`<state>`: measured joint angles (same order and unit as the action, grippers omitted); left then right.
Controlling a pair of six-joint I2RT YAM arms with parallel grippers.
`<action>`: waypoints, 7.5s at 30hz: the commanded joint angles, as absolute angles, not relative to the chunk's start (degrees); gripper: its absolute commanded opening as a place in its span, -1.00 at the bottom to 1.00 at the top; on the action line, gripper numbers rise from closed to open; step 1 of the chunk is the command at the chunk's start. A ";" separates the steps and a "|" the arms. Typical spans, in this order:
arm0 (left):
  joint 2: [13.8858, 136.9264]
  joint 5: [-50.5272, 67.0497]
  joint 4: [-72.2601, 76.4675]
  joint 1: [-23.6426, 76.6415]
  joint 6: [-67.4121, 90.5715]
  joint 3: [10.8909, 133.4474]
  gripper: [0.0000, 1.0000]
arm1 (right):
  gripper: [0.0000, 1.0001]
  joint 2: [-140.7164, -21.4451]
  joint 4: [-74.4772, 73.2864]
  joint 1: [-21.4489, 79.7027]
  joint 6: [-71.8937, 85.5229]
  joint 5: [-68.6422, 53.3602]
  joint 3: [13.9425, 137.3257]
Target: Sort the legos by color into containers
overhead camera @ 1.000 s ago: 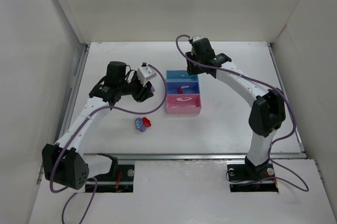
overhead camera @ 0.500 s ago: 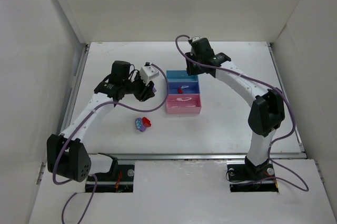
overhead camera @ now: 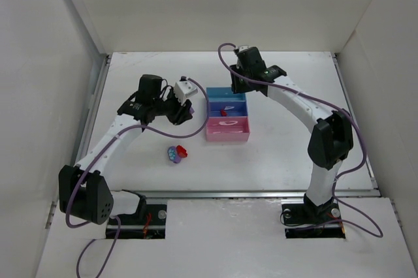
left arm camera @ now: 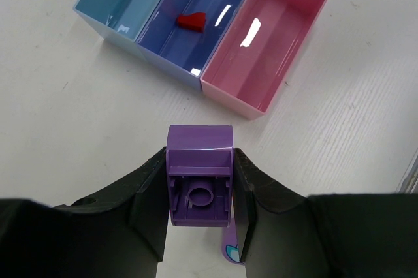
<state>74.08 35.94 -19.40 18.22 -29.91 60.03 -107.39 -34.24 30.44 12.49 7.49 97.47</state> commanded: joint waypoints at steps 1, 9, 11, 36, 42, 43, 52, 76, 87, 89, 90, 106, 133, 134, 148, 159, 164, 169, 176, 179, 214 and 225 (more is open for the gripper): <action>72.43 37.35 -17.84 18.81 -29.88 61.35 -1.00 | -1.00 -105.47 -32.34 29.88 13.36 7.12 97.39; 71.89 37.35 -17.31 18.81 -29.88 59.77 -1.00 | -1.00 -105.47 -31.29 29.36 13.89 5.89 97.38; 71.89 37.35 -17.31 18.81 -29.88 59.77 -1.00 | -1.00 -106.00 -31.29 29.36 13.89 5.89 99.04; 72.43 35.60 -14.50 18.81 -29.27 58.80 -1.00 | -0.62 -118.91 -31.99 27.77 17.84 -2.19 108.01; 71.89 35.60 -14.50 18.81 -29.27 58.27 -1.00 | -0.33 -120.06 -32.52 27.77 18.37 -2.72 108.72; 71.89 35.60 -14.50 18.81 -29.27 58.27 -1.00 | -0.26 -120.06 -32.52 27.77 18.37 -2.72 108.72; 71.89 35.60 -13.97 18.81 -29.27 58.27 -1.00 | 0.26 -116.90 -32.52 27.77 18.37 -3.87 105.47; 91.92 28.13 -8.44 37.88 -39.19 70.65 -0.99 | 0.29 -84.82 -28.30 21.18 19.60 3.42 80.26; 96.67 30.76 -13.44 39.55 -47.80 71.89 -0.61 | 0.29 -81.83 -27.77 19.42 19.60 3.16 77.08; 96.68 30.76 -14.85 39.55 -48.34 71.89 -0.39 | 0.29 -81.83 -27.77 18.90 19.07 3.16 77.70; 97.20 30.76 -14.85 39.55 -48.34 71.89 -0.30 | 0.29 -82.35 -27.77 18.90 19.07 3.16 78.22; 95.45 30.32 -18.36 39.55 -42.28 78.56 1.00 | 0.29 -83.50 -27.77 18.90 18.02 -1.05 79.89; 69.08 18.45 -32.88 24.43 -54.32 42.37 1.00 | 0.29 -89.13 -29.44 31.38 14.59 -1.76 82.01; 69.60 19.15 -31.91 23.82 -53.79 42.36 1.00 | 0.29 -89.12 -29.44 31.38 14.59 -1.24 82.00; 75.41 21.89 -25.75 23.82 -50.54 39.82 0.96 | 0.29 -90.79 -29.97 31.38 14.59 -0.09 83.76; 75.41 21.45 -22.85 23.82 -47.90 38.58 -0.64 | 0.29 -92.46 -30.50 31.38 14.06 -0.09 85.34; 73.57 20.92 -23.46 23.82 -46.85 40.25 -1.00 | 0.29 -92.46 -31.03 31.38 14.06 -1.49 85.86; 66.29 18.46 -22.77 23.82 -46.23 44.03 -1.00 | 0.29 -91.93 -31.03 31.38 12.83 -11.23 88.41; 51.16 21.61 -12.58 23.82 -49.57 45.88 -1.00 | 1.00 -89.92 -23.58 31.38 13.70 -31.18 89.65; 51.67 21.10 -8.72 25.75 -48.08 48.16 -1.00 | 1.00 -88.60 -15.43 31.38 17.82 -39.53 87.72; 63.02 21.01 -8.88 27.33 -42.81 60.03 -1.00 | 0.95 -102.39 -18.18 38.32 23.82 -35.77 99.31; 63.02 19.16 -8.26 27.33 -42.28 60.03 -1.00 | 1.00 -104.77 -21.36 38.85 23.82 -33.93 101.16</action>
